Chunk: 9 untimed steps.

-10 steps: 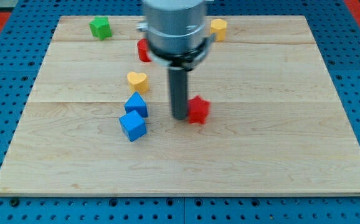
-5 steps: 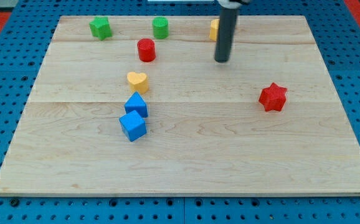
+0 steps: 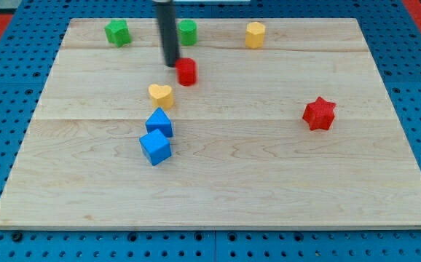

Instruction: Keep red circle on left side of red star

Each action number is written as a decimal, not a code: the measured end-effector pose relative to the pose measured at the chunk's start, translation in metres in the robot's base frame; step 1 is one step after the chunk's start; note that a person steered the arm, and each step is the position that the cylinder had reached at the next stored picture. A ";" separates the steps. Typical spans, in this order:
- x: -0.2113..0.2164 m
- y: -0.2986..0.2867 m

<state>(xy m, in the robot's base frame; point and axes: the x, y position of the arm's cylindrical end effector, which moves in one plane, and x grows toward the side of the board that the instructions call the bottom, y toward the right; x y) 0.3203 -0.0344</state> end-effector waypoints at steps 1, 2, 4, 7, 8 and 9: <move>0.019 0.033; 0.039 0.021; 0.062 0.025; 0.111 0.120; 0.112 0.095; 0.112 0.089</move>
